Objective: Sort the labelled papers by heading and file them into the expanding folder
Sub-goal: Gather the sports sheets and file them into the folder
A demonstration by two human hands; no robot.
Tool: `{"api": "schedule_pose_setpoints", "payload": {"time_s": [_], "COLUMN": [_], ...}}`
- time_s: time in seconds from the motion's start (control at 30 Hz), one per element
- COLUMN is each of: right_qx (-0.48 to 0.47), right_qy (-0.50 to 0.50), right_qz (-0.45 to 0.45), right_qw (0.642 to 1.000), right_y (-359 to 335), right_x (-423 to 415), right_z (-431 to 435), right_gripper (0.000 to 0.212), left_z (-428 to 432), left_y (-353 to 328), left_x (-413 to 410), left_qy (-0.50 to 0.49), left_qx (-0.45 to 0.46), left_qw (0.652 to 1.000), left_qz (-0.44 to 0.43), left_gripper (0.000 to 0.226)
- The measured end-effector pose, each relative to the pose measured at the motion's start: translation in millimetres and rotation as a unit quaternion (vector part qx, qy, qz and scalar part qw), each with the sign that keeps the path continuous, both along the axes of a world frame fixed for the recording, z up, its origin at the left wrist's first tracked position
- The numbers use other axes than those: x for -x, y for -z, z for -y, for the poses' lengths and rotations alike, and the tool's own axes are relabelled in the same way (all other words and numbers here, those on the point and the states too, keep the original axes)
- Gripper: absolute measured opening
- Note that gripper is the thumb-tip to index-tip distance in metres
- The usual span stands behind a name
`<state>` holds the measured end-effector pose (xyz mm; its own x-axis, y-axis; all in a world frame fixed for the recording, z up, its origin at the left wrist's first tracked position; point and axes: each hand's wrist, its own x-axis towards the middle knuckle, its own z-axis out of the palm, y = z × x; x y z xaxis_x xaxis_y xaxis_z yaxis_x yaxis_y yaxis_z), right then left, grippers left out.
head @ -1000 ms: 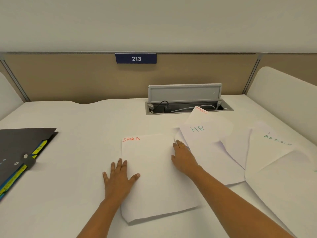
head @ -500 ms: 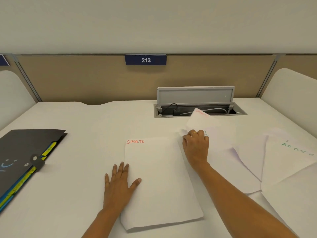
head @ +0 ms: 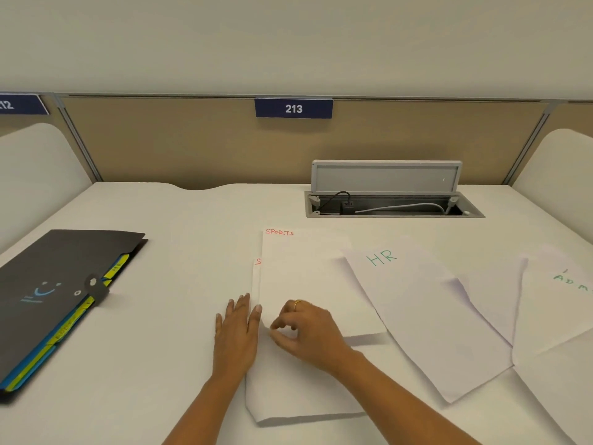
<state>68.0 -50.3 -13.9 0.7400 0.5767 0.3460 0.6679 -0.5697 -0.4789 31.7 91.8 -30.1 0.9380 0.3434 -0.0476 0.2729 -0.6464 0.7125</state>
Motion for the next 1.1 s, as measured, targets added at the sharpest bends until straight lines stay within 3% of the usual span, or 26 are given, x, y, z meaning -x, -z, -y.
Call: {"api": "schedule_pose_setpoints", "payload": {"time_s": [0.07,0.13,0.2,0.33,0.47,0.67,0.9,1.1], "right_qx": [-0.011,-0.055,0.000,0.172,0.187,0.155,0.042,-0.081], "right_qy": [0.009,0.087,0.142,0.103,0.083,0.084,0.080,0.214], "right_qz": [-0.056,-0.045,-0.048,-0.137,-0.133,-0.140,-0.210,-0.221], "right_qw": [0.998,0.994,0.989,0.970,0.970,0.974,0.974,0.948], "right_y": [-5,-6,0,10,16,17,9,-11], "right_x": [2,-5,-18,-25,-14,-2,-1,-34], "right_z": [0,3,11,17,9,3,3,23], "right_gripper": [0.045,0.052,0.044,0.057,0.058,0.056,0.046,0.047], "left_z": [2,2,1,3,6,4,-13,-34], "left_y": [-7,-11,-11,-11,-18,-33,-40,-52], "left_x": [1,0,-2,-3,-8,-6,-8,-1], "left_qy": [-0.012,-0.016,-0.002,0.015,-0.015,-0.122,-0.129,-0.115], "left_qx": [0.049,0.067,0.041,0.004,0.088,0.248,0.299,0.417], "left_qw": [0.999,0.997,0.999,0.998,0.995,0.960,0.945,0.895], "left_qz": [-0.011,-0.021,-0.033,-0.056,-0.049,0.052,0.035,0.109], "left_gripper": [0.050,0.052,0.055,0.062,0.066,0.053,0.035,0.036]}}
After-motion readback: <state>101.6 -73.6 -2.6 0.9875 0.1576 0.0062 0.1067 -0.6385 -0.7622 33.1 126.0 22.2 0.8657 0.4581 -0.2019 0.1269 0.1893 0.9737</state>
